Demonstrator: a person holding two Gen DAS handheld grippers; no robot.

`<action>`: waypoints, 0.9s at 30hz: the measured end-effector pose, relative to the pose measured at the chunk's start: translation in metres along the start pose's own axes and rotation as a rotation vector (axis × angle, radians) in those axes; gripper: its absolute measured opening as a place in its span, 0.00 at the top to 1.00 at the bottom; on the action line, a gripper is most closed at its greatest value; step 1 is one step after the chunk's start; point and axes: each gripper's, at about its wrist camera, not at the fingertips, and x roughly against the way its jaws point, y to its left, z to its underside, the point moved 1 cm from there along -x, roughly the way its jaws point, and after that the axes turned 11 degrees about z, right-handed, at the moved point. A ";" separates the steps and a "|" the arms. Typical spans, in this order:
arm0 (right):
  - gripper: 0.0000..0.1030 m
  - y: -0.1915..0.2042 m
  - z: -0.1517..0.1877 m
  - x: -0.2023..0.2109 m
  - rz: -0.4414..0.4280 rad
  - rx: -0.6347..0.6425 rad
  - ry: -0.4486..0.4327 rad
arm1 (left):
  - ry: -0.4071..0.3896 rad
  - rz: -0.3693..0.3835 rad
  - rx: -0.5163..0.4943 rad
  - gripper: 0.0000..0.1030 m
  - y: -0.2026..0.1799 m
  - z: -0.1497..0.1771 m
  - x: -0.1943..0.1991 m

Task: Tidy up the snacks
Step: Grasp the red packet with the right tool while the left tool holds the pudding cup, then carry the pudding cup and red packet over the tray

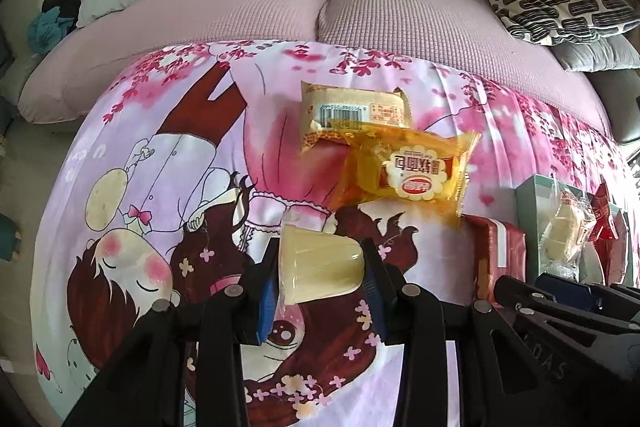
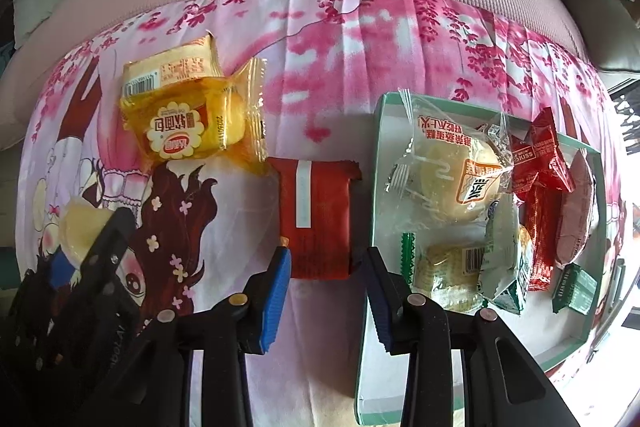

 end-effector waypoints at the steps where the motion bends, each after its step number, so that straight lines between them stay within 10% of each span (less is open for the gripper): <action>1: 0.61 0.000 -0.004 0.000 -0.002 0.002 0.000 | 0.003 -0.004 0.006 0.61 0.003 0.000 -0.001; 27: 0.59 0.020 -0.041 -0.039 0.082 0.071 -0.010 | 0.049 0.004 0.045 0.61 0.012 -0.001 -0.019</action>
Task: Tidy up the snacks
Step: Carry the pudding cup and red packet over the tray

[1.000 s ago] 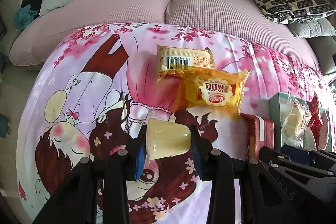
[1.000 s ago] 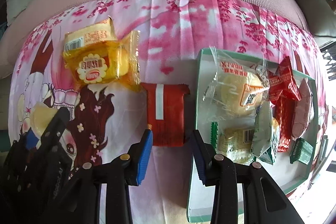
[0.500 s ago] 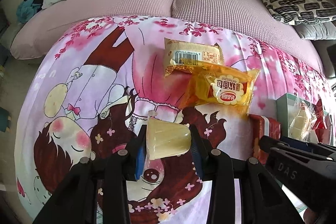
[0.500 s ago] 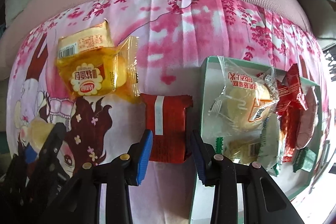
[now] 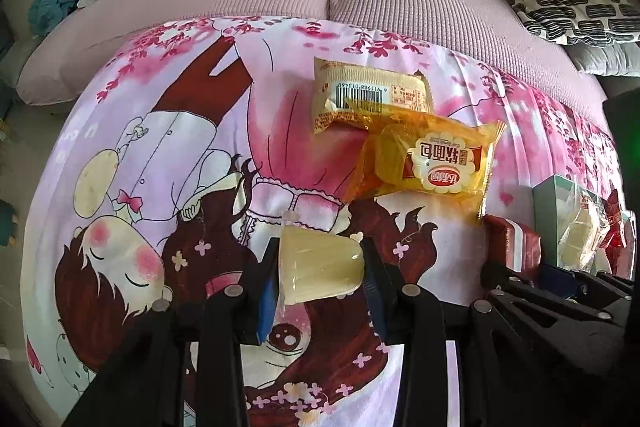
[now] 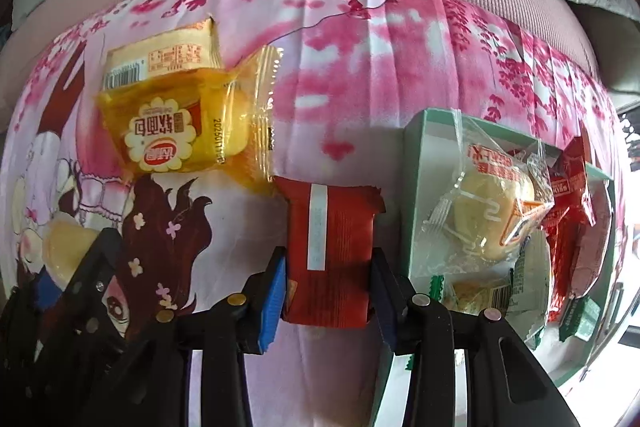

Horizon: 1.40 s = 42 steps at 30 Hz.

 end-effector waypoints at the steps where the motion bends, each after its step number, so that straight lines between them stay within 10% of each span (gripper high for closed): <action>1: 0.59 0.004 0.000 -0.001 0.005 0.003 -0.001 | 0.002 -0.001 0.003 0.61 0.001 0.000 -0.001; 25: 0.60 -0.078 0.001 0.077 -0.036 -0.118 -0.110 | -0.075 0.029 -0.052 0.62 -0.025 0.004 0.029; 42: 0.60 -0.189 0.077 0.021 0.017 -0.239 0.064 | 0.013 0.299 -0.429 0.62 -0.175 0.064 0.045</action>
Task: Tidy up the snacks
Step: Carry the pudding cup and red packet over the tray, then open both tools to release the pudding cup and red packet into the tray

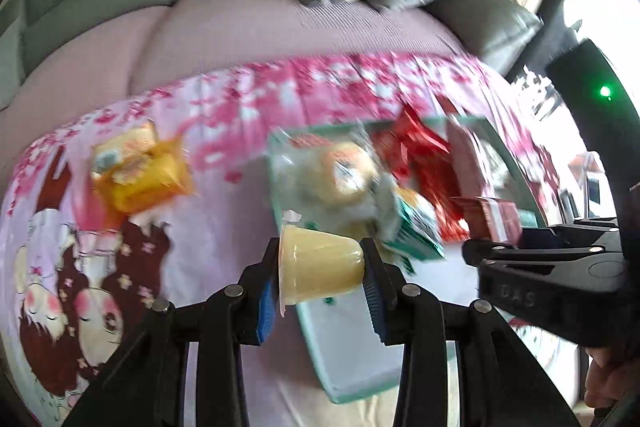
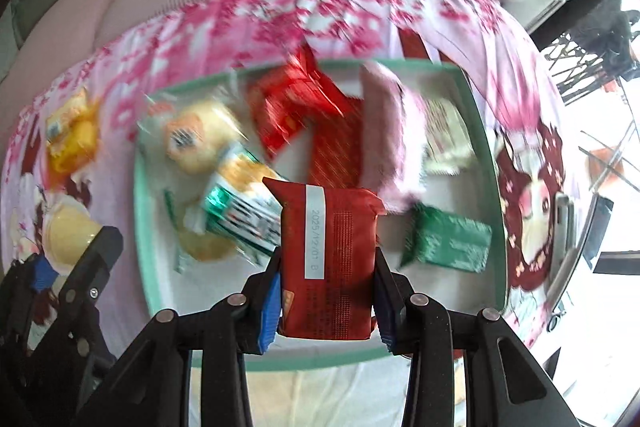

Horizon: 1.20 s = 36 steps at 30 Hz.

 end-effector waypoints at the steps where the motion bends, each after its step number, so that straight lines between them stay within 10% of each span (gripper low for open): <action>1: 0.60 -0.002 0.004 -0.005 -0.004 -0.002 0.011 | 0.016 -0.002 -0.004 0.62 -0.004 0.004 -0.004; 21: 0.59 -0.010 0.023 -0.052 -0.018 -0.008 0.104 | 0.177 -0.034 -0.018 0.55 -0.021 0.038 -0.051; 25: 0.56 -0.013 0.018 -0.048 -0.018 -0.010 0.103 | 0.169 -0.016 0.000 0.40 -0.017 0.035 -0.046; 36: 0.52 -0.026 0.005 -0.003 0.002 -0.014 0.043 | 0.063 -0.039 0.028 0.38 -0.006 0.016 -0.009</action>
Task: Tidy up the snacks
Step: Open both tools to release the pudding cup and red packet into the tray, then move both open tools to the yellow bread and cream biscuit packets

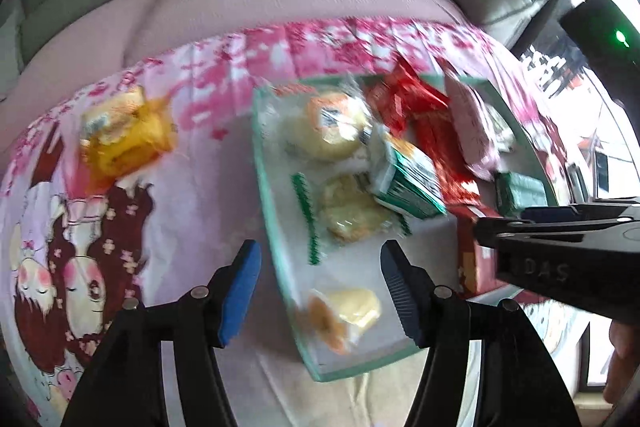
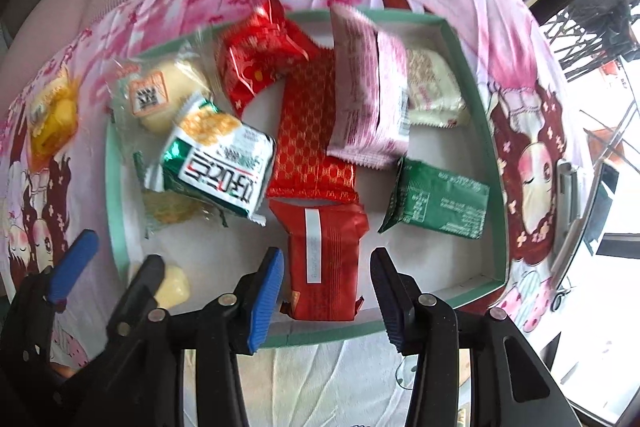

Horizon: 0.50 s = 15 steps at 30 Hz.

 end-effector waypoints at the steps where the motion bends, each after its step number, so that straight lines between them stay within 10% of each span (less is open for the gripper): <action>1: 0.52 0.001 -0.002 0.004 0.004 0.000 -0.006 | -0.008 -0.013 0.010 0.38 0.005 -0.002 0.003; 15: 0.37 0.050 -0.007 0.015 -0.021 0.034 -0.048 | -0.056 -0.199 0.157 0.30 0.087 -0.007 0.015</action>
